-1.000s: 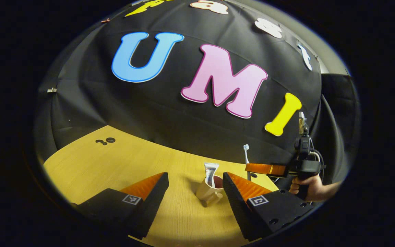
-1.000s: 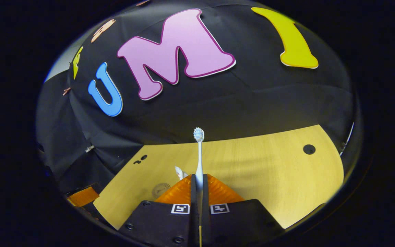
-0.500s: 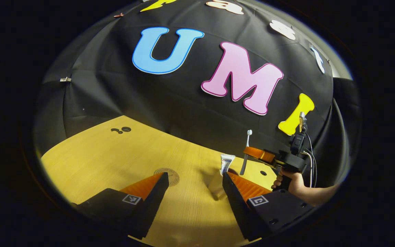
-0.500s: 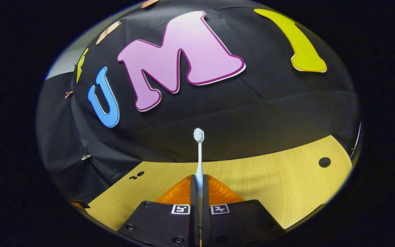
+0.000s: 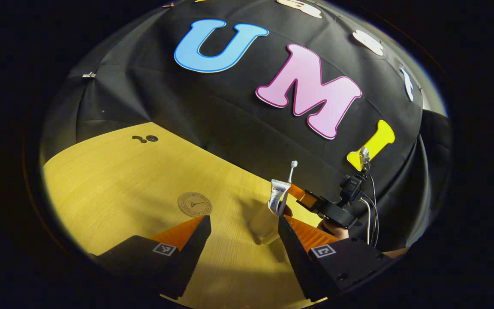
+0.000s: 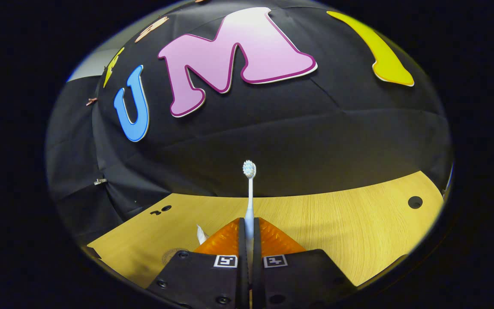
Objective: Put the toothbrush and toothpaste on the desktop into the cup, then pick up the cup and place it on the coaster on the desktop.
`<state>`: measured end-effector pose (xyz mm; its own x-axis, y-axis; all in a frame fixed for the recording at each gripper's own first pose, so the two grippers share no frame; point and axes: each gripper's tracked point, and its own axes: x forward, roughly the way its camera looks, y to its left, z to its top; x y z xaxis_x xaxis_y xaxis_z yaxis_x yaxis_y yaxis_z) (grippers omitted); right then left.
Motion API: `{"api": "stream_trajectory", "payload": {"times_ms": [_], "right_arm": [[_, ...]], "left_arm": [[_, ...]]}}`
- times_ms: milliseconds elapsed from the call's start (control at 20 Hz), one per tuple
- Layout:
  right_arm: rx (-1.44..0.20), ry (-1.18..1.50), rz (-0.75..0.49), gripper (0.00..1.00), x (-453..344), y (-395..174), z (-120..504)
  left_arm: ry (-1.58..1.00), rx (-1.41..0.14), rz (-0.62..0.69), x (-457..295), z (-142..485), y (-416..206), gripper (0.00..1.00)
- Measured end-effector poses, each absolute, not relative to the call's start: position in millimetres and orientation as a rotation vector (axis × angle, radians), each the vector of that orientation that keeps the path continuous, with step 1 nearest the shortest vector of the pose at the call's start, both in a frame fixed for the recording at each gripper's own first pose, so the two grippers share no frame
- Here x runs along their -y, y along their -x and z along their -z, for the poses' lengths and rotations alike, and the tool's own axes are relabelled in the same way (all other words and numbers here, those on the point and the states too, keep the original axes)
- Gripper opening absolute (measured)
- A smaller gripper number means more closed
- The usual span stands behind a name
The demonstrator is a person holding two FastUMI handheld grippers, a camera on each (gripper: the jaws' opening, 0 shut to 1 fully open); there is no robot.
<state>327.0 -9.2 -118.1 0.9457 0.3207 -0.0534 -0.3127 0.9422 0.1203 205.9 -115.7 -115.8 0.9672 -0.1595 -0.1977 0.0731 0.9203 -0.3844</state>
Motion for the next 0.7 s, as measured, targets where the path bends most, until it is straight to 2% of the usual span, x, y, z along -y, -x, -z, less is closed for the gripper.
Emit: {"api": "stream_trajectory", "payload": {"times_ms": [200, 250, 300, 350, 450, 500, 550, 600, 700], "right_arm": [[-0.084, -0.14, -0.357, 0.12, 5, -311, 122], [-0.084, -0.142, -0.355, 0.17, 9, -305, 121], [-0.079, -0.141, -0.354, 0.35, 12, -299, 119], [-0.075, -0.138, -0.358, 0.27, 12, -292, 117], [-0.078, -0.145, -0.362, 0.72, 16, -279, 108], [-0.094, -0.161, -0.363, 0.72, 16, -274, 108], [-0.109, -0.178, -0.361, 0.78, 17, -268, 105], [-0.13, -0.194, -0.351, 0.9, 18, -263, 104], [-0.182, -0.219, -0.318, 0.94, 21, -257, 106]], "left_arm": [[0.373, -0.249, 0.149, 128, 120, -208, 0.98], [0.371, -0.253, 0.156, 131, 121, -207, 0.98], [0.369, -0.254, 0.16, 133, 120, -206, 0.98], [0.366, -0.256, 0.166, 135, 120, -205, 0.98], [0.364, -0.256, 0.175, 136, 119, -203, 0.98], [0.366, -0.255, 0.173, 135, 118, -201, 0.98], [0.37, -0.254, 0.174, 135, 118, -197, 0.98], [0.372, -0.254, 0.171, 134, 117, -195, 0.98], [0.37, -0.252, 0.16, 129, 116, -189, 0.98]]}}
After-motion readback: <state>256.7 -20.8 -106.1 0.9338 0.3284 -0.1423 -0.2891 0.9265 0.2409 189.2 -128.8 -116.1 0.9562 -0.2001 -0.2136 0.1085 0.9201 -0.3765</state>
